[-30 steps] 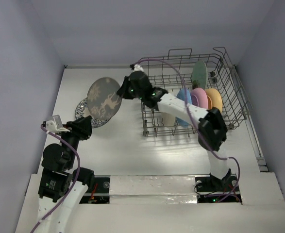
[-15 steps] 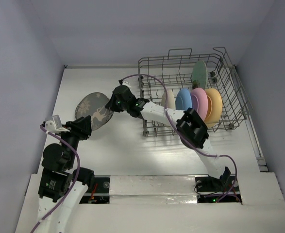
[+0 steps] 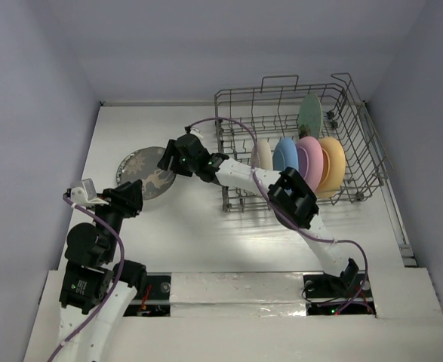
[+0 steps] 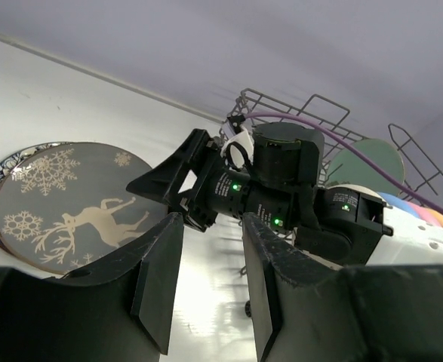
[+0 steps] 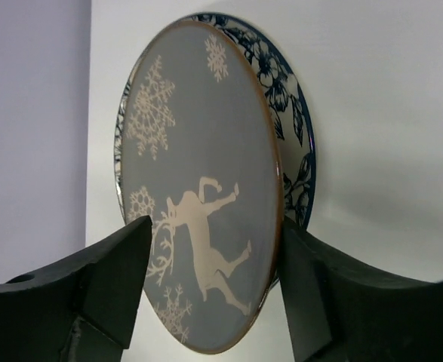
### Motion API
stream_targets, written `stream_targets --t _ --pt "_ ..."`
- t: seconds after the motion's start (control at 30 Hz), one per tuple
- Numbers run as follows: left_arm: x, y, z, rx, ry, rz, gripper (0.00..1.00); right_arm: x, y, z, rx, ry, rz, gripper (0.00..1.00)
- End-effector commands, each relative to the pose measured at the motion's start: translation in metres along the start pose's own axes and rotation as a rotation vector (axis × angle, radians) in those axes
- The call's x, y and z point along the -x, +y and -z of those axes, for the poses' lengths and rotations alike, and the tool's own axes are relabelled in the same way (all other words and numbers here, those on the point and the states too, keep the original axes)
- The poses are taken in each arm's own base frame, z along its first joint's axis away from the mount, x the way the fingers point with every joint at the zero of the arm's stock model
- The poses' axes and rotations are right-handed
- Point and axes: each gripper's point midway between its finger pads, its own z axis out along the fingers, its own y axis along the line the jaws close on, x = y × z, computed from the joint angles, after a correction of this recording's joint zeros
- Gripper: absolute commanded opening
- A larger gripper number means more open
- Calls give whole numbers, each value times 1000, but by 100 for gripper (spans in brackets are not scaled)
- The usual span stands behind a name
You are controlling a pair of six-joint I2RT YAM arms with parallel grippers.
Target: Unload the plates from the dish rack
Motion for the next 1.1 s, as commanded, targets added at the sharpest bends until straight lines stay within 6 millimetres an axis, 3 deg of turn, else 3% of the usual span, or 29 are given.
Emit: stream_targets --t 0.0,0.13,0.2,0.3,0.37,0.4,0.47,0.5,0.57,0.6,0.63,0.67,0.7,0.8,0.83,0.9,0.93,0.97,1.0,1.07 --pt "12 -10 1 -43 -39 5 34 23 34 18 24 -83 98 76" --pt "11 -11 1 -49 -37 2 34 41 28 39 -75 -136 188 94" --pt "11 -11 2 -51 -40 4 34 49 22 48 -116 -159 231 98" --pt "13 -11 4 -54 -49 4 34 64 31 68 -123 -180 287 99" --pt "13 -11 4 -54 -50 5 34 74 38 82 -121 -194 318 91" --pt "14 -11 5 -56 -53 7 34 86 49 100 -102 -220 353 63" --pt "14 -12 5 -59 -55 5 34 107 53 124 -122 -288 389 16" --pt "15 -12 6 -62 -57 6 34 128 56 151 -136 -336 422 0" --pt "14 -14 7 -72 -54 7 34 168 32 182 -236 -419 439 0" --pt "15 -14 8 -76 -57 8 34 187 22 211 -267 -455 453 0" --pt "15 -15 8 -79 -59 7 34 202 8 225 -305 -478 455 0" --pt "15 -15 9 -80 -62 7 34 234 -22 245 -375 -527 434 0" --pt "15 -17 10 -92 -62 9 34 250 -42 262 -420 -549 430 0" --pt "17 -20 12 -110 -71 11 34 298 -111 328 -591 -634 392 18" --pt "18 -20 13 -111 -74 10 34 304 -128 347 -646 -643 389 34" --pt "18 -22 14 -122 -75 11 35 321 -160 372 -737 -637 400 51" --pt "18 -21 14 -121 -77 11 35 325 -170 378 -769 -629 406 66" --pt "18 -23 15 -130 -74 14 35 327 -181 381 -814 -612 410 72" --pt "17 -23 15 -131 -72 13 35 334 -197 388 -858 -593 423 76" --pt "16 -25 15 -138 -66 12 35 337 -217 378 -879 -526 444 78"
